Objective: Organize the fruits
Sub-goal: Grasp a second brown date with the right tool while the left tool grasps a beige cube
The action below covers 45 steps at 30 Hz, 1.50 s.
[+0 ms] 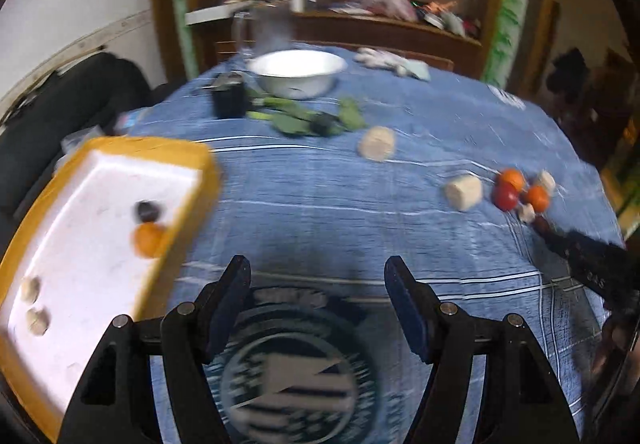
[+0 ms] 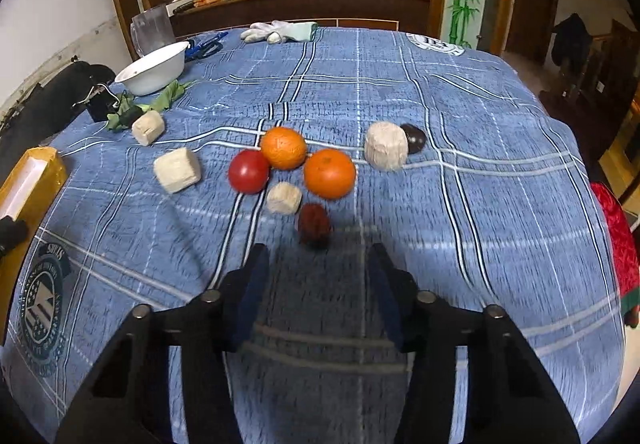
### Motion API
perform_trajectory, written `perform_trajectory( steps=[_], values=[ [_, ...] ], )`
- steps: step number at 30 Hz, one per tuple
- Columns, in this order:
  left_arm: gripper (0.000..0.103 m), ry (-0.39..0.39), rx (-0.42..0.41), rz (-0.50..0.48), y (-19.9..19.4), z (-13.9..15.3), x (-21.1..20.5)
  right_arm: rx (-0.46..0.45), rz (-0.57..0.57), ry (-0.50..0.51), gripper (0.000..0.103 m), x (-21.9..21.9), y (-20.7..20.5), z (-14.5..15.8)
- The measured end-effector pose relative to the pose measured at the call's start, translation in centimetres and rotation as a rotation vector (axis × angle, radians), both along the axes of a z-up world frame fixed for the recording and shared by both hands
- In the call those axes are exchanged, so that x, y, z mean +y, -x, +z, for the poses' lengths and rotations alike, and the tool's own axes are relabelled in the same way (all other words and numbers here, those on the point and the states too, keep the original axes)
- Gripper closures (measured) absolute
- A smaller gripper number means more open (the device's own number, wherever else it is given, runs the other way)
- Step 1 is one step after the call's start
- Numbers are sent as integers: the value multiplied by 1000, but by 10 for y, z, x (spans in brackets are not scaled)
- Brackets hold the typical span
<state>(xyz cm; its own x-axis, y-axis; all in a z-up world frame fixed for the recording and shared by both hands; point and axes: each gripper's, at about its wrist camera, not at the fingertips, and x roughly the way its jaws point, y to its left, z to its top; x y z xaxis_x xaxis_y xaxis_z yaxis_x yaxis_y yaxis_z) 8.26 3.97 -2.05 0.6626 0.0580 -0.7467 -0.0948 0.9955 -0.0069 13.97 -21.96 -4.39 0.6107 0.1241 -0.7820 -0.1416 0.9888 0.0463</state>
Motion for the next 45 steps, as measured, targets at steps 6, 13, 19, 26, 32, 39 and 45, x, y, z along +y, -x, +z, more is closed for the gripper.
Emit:
perform_trajectory(
  steps=[6, 13, 19, 26, 32, 39, 45],
  values=[
    [34, -19, 13, -70, -26, -8, -35, 26, 38, 21, 80, 5, -24, -10],
    [34, -49, 16, -137, -59, -16, -72, 15, 51, 4, 83, 3, -24, -16],
    [34, -53, 19, -182, -89, -21, -103, 21, 43, -68, 82, -8, -25, -15],
    [59, -69, 65, -168, -115, -42, -120, 24, 52, -97, 82, -9, -25, -16],
    [60, -38, 50, -178, -104, -38, -112, 21, 61, -100, 82, -9, -25, -15],
    [60, -14, -3, -172, -55, -12, -92, -6, 56, -86, 82, -8, -22, -11],
    [60, 18, -24, -150, -11, -4, -68, -31, 27, -57, 82, -5, -17, -3]
  ],
)
